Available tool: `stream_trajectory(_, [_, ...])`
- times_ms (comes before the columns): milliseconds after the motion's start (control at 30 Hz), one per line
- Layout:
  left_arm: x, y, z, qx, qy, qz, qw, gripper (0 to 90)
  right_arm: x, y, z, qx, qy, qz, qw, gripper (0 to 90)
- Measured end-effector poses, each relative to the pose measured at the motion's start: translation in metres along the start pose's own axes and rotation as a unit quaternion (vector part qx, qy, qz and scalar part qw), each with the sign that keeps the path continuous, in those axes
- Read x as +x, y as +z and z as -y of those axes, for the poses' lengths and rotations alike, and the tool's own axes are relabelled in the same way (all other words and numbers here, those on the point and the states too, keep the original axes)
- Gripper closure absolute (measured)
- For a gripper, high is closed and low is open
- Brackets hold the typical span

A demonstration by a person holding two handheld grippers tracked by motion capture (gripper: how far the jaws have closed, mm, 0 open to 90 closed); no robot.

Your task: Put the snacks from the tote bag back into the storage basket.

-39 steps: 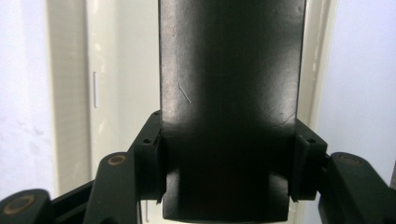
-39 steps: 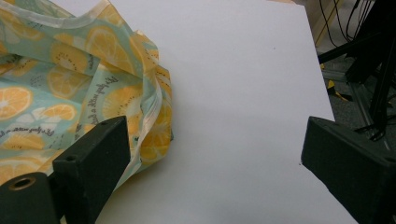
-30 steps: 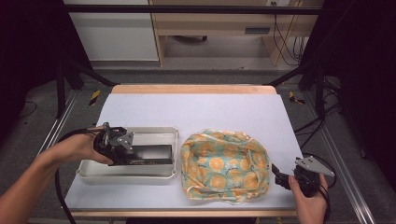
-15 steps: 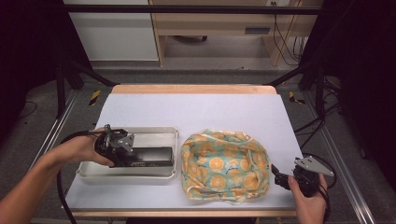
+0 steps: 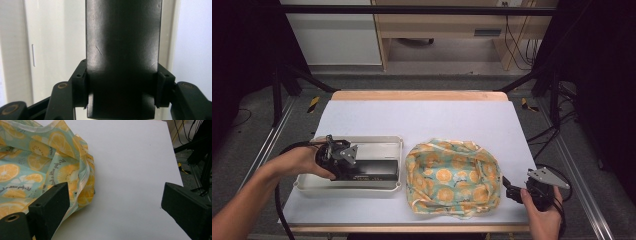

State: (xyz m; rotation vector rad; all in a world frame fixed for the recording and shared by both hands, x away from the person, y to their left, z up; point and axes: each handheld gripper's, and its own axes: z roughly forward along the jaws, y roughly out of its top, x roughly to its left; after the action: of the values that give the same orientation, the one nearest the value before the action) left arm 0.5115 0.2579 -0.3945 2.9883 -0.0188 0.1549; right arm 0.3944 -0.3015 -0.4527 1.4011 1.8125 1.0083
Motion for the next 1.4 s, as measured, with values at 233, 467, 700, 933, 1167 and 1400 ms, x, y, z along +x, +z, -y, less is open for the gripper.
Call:
stream_trajectory(233, [-0.001,0.004,0.001,-0.004,-0.001,0.003,1.0,43.2,0.001,0.001,0.0,0.001,-0.002,-0.001,1.0,8.8])
stream_trajectory(467, [-0.001,0.008,0.002,-0.004,0.001,0.006,1.0,43.1,0.001,0.001,0.0,0.002,-0.002,-0.001,1.0,8.8])
stream_trajectory(700, [-0.002,0.013,0.002,-0.005,0.0,0.01,0.9999,43.1,0.001,0.001,0.0,0.004,-0.004,-0.003,1.0,8.7])
stream_trajectory(933, [-0.002,0.015,0.004,-0.008,0.0,0.01,0.9999,43.1,0.002,0.002,0.0,0.006,-0.004,-0.005,1.0,8.7])
stream_trajectory(1167, [-0.001,0.019,0.005,-0.01,-0.001,0.013,0.9999,43.1,0.002,0.002,0.0,0.007,-0.003,-0.004,1.0,8.6])
stream_trajectory(1400, [0.0,0.019,0.005,-0.01,-0.001,0.014,0.9999,42.9,0.002,0.002,0.0,0.007,-0.004,-0.006,1.0,8.6])
